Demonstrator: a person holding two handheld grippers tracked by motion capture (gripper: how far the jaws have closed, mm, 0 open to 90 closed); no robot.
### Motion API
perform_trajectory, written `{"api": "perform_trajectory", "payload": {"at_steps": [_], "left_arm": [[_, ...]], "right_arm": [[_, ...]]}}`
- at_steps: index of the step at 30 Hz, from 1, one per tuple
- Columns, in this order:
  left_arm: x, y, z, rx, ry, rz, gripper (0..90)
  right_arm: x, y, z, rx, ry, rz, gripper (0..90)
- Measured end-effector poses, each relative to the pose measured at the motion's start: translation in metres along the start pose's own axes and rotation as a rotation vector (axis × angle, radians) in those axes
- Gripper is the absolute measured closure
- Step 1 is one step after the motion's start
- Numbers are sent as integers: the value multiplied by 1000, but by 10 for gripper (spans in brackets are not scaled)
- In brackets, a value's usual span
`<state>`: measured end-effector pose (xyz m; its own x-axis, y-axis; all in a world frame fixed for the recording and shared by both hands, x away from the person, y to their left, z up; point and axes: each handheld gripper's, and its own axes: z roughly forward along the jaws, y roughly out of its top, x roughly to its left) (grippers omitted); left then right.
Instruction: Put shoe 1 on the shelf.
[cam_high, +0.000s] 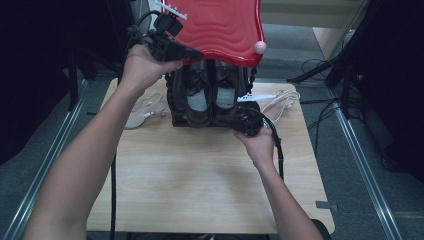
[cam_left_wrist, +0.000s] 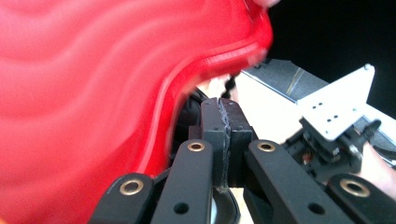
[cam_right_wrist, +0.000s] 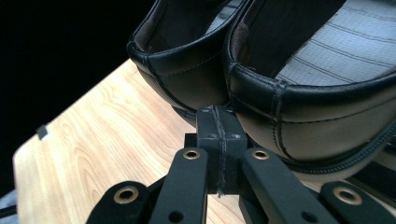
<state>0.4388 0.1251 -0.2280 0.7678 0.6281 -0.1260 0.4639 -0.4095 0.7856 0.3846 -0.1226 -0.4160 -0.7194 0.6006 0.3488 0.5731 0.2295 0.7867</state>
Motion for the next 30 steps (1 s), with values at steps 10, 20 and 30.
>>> {"api": "perform_trajectory", "payload": {"at_steps": [10, 20, 30], "left_arm": [[17, 21, 21, -1, 38, -39, 900], [26, 20, 30, -4, 66, -43, 900], [25, 21, 32, -10, 59, -31, 900]], "right_arm": [[-5, 5, 3, 12, 15, -30, 900], [-16, 9, 1, -22, 6, -24, 900], [-30, 17, -3, -65, -38, -8, 900]]}}
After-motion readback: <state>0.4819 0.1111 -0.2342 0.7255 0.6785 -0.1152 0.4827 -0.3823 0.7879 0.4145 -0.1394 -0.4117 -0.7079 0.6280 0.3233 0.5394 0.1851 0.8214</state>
